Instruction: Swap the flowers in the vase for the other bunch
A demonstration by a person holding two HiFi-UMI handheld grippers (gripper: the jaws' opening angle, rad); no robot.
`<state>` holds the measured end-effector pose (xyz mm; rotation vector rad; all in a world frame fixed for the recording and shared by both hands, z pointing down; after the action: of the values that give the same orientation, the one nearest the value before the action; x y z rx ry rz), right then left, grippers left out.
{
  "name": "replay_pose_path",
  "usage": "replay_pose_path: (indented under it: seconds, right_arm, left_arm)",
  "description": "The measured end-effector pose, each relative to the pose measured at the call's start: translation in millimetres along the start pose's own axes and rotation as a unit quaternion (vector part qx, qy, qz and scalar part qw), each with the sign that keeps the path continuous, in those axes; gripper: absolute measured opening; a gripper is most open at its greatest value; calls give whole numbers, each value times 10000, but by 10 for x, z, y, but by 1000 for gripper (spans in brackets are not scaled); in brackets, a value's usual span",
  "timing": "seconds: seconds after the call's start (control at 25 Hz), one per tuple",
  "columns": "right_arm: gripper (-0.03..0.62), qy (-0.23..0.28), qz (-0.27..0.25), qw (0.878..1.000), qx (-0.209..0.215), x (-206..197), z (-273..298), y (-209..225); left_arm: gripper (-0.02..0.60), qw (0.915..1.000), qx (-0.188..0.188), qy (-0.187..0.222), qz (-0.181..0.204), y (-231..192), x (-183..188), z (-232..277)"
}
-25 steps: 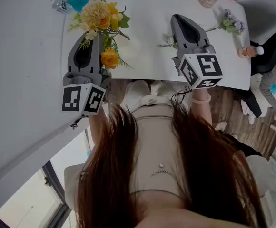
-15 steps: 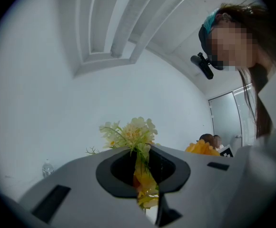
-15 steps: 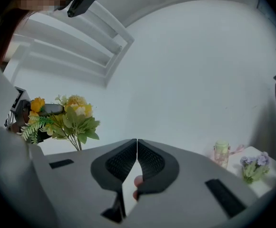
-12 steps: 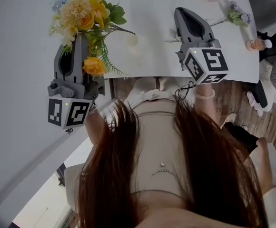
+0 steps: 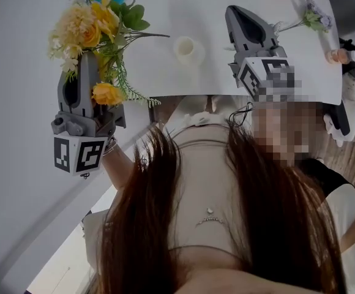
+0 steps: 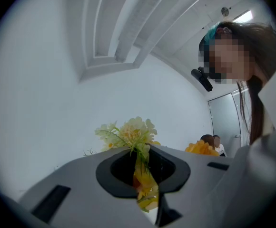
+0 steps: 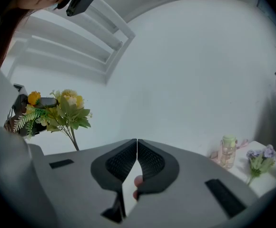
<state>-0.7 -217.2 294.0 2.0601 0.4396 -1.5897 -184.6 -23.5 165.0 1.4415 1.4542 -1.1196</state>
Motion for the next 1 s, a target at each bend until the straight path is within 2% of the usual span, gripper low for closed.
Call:
replay_pose_path:
  seconds: [0.2,0.44,0.6,0.76,1.0]
  right_arm:
    - [28,-121,-1,9999,-102,-100,-39,103]
    - [28,-227,84,9997,-61,-33,-185,409]
    - [28,-348,-157,9979,-518,-162,-232,202]
    - [28,-426,-326,9950,-845,-320,-187,-9]
    - [28,-580,-424,9901,-1208,-463,-140,7]
  left_arm:
    - [51,9980,1,-638,27,-108,-321,-1]
    - [51,9886,176,-1497,-12,48,-727,67]
    - [51,9803,-164,-1933,-367,-358,-1169,-44]
    - [51,9681,-387,-2396,-627,-759,-1599,-161]
    - [51,9478,-663,-3000,-858,-969,-2127,-95]
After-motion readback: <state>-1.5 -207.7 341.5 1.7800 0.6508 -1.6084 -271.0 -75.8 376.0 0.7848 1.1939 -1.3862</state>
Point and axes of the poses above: the fingertips, and each gripper's own axes: z forward along the fingers, y to its right, x out of its top, the point moved 2 cm from there along -z, backward along the fingers, and after that the axes turned 14 degrees about y, right-handed, at the moved point
